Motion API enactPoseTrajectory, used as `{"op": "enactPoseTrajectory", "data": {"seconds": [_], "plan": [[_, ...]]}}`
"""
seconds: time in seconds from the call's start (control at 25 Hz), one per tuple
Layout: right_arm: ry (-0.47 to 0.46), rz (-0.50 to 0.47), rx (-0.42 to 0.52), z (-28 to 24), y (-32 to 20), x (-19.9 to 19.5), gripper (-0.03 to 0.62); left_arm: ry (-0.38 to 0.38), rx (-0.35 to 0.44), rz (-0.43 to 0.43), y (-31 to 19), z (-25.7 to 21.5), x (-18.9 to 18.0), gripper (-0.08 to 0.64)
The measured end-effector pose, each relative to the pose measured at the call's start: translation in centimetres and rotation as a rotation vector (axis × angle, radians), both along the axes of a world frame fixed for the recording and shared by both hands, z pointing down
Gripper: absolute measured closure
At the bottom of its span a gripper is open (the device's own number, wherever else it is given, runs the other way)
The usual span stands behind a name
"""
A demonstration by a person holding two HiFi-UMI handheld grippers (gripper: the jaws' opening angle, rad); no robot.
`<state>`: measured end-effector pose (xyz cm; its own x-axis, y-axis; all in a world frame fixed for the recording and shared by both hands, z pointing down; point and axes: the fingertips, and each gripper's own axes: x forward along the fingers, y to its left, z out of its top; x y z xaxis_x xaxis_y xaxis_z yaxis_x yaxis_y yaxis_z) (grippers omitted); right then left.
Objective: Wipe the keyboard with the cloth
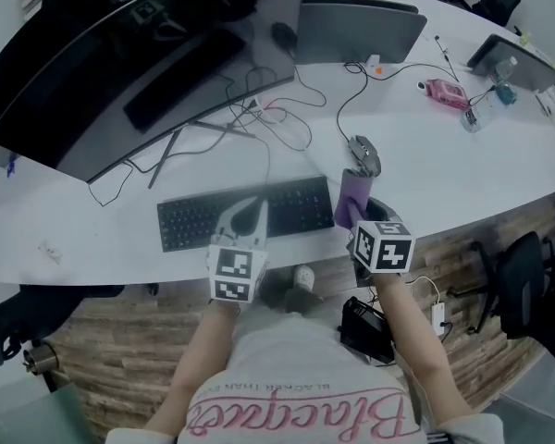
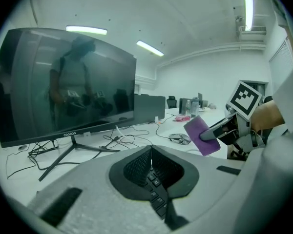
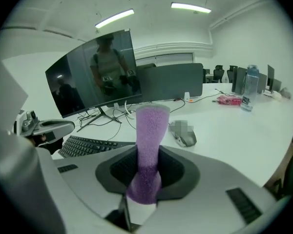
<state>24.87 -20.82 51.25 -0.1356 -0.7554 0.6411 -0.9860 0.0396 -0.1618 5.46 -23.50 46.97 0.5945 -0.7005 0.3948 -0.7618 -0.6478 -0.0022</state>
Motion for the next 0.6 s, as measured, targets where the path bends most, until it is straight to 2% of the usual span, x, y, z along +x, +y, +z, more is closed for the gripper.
{"op": "enactPoseTrajectory", "data": {"seconds": [0.16,0.6], "plan": [[0.007,-0.033,0.082,-3.5,-1.1,-1.6,0.500,0.023,0.053,0.007,-0.5,-2.3,-0.1,0.555],[-0.023,-0.206,0.293,-12.9,-3.8,-8.3,0.500,0.100,0.226,-0.017,-1.8,-10.3,-1.7,0.555]]}}
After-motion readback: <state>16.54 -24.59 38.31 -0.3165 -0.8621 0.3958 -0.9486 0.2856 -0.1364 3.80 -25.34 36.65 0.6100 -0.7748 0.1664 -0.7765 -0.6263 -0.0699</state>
